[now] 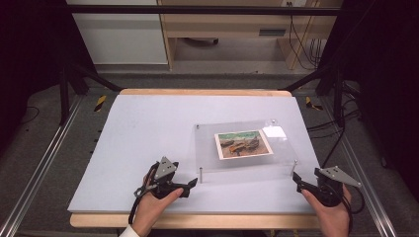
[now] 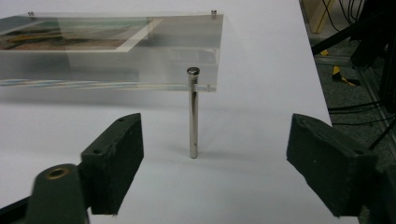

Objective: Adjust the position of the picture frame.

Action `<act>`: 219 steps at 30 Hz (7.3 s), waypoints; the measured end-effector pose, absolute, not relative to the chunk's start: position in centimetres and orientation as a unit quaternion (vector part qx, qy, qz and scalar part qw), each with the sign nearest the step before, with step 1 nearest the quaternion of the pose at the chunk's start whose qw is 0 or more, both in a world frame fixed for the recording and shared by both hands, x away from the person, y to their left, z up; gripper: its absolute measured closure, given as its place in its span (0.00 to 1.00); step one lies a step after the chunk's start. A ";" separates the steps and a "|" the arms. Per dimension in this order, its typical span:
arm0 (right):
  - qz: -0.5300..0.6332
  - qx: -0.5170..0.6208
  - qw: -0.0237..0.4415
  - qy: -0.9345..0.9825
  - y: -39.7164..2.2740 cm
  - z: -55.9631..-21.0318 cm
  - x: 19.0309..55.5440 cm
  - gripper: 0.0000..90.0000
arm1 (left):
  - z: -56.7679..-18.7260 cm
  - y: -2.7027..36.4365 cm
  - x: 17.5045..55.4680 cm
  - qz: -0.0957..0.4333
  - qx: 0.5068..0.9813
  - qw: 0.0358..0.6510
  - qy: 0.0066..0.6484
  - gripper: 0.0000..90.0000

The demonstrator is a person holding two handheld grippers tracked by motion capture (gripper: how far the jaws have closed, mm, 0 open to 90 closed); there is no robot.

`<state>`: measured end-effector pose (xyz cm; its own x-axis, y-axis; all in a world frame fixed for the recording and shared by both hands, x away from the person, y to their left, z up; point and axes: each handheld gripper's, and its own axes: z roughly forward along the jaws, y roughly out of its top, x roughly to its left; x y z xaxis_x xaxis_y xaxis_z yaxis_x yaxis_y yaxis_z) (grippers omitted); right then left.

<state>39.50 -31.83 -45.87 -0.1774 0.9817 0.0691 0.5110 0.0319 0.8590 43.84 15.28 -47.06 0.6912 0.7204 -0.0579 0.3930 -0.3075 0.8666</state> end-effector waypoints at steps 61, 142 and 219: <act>0.443 0.518 0.259 0.684 -31.2 -48.1 44.0 0.82 | -47.0 13.3 42.7 0.160 0.795 0.487 0.323 0.17; 0.471 0.513 0.262 0.668 -30.8 -46.6 44.9 0.94 | -46.8 12.0 45.0 0.138 0.745 0.543 0.362 0.94; 0.479 0.488 0.262 0.681 -17.9 -44.1 48.2 0.94 | -44.6 23.9 49.0 0.192 0.708 0.546 0.405 0.93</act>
